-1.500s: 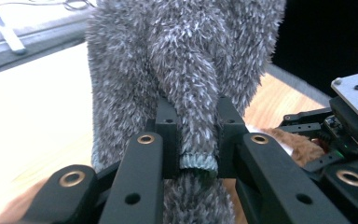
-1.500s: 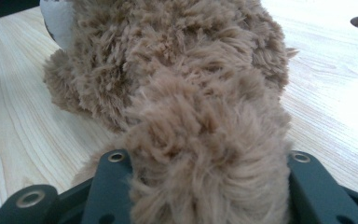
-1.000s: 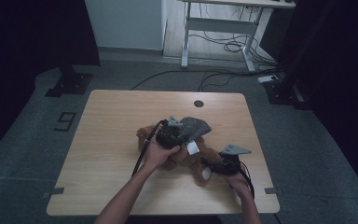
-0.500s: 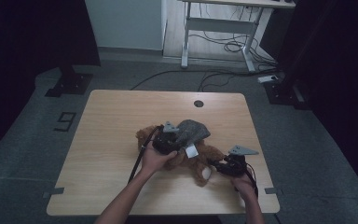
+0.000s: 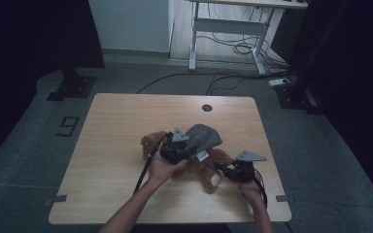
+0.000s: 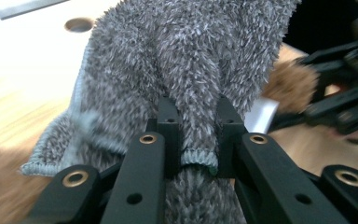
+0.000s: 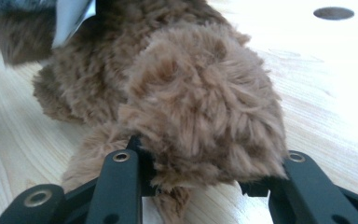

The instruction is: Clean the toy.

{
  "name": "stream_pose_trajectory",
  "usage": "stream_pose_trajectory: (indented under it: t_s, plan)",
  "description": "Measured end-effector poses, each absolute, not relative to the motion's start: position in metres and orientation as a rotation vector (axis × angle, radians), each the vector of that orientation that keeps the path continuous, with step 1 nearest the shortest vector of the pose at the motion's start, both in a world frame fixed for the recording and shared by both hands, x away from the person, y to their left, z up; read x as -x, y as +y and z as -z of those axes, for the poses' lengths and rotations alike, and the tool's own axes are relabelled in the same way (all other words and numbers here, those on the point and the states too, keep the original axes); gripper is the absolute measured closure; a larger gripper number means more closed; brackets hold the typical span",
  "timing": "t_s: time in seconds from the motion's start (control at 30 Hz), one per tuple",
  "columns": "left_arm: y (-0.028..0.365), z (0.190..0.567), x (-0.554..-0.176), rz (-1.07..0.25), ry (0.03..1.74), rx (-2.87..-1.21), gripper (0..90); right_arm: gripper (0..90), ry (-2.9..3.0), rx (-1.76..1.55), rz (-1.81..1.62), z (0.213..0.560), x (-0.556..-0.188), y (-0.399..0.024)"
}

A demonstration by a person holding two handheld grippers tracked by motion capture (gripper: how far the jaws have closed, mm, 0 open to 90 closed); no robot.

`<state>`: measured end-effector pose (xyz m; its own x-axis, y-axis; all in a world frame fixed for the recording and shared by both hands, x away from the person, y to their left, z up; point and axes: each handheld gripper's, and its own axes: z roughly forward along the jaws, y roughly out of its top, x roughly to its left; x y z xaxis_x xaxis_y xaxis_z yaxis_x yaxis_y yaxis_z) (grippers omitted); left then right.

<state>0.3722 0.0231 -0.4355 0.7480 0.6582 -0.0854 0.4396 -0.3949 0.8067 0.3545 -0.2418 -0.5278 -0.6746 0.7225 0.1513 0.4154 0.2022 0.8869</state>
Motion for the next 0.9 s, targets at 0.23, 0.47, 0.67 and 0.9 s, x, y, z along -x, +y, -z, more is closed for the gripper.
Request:
stream_pose_trajectory:
  t_s: [0.23,0.47,0.67,0.9]
  plan:
    - [-0.031,0.440,-0.372,-0.298,0.743,-2.169,76.5,58.8,2.182,-1.021,-1.464,0.525,-0.351,-0.241]
    - [-0.026,0.456,-0.381,-0.261,0.787,-2.153,77.1,59.1,2.192,-1.024,-1.446,0.527,-0.352,-0.243]
    - [0.008,0.440,-0.385,-0.409,0.848,-2.144,77.2,59.2,2.182,-1.036,-1.469,0.528,-0.353,-0.245]
    - [0.047,0.438,-0.389,-0.380,0.921,-2.104,77.1,59.2,2.192,-1.035,-1.495,0.529,-0.354,-0.245]
